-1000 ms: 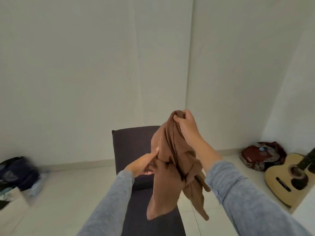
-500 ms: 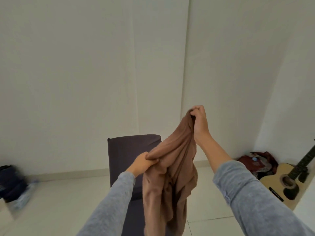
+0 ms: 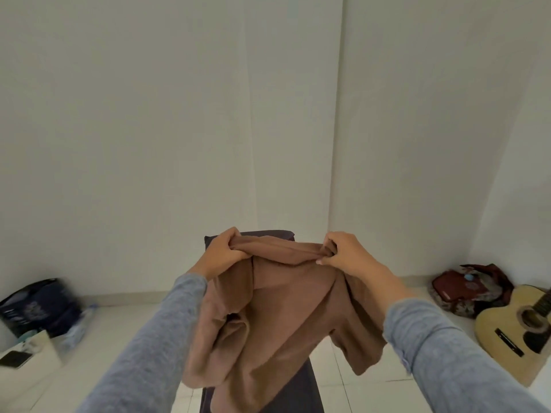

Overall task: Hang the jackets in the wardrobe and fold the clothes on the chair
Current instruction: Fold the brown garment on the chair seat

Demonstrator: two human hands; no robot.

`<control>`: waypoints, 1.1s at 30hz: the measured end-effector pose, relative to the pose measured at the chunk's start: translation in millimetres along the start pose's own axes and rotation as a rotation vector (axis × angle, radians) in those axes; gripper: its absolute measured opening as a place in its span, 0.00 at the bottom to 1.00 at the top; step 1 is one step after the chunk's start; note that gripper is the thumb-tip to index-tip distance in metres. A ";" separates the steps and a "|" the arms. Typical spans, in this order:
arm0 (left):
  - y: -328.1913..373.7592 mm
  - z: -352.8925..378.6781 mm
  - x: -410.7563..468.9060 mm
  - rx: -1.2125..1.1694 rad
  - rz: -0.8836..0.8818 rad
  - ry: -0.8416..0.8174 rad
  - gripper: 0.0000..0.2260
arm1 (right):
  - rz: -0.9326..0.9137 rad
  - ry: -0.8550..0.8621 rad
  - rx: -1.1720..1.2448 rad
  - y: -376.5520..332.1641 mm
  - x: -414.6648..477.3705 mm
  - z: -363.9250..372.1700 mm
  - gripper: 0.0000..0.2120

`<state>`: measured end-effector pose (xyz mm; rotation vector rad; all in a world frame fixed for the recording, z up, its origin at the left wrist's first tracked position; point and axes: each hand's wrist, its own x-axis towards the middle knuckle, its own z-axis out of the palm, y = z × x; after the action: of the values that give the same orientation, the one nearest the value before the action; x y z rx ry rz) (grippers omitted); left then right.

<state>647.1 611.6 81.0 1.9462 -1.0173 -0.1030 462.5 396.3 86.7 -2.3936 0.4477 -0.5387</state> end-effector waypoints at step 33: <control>66.7 23.4 14.4 0.071 0.131 0.422 0.10 | 0.223 0.245 0.000 29.2 -45.4 -10.9 0.12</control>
<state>605.4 569.3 121.8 1.8517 -0.8686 0.4066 413.1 389.1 63.5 -2.2479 0.8100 -0.7311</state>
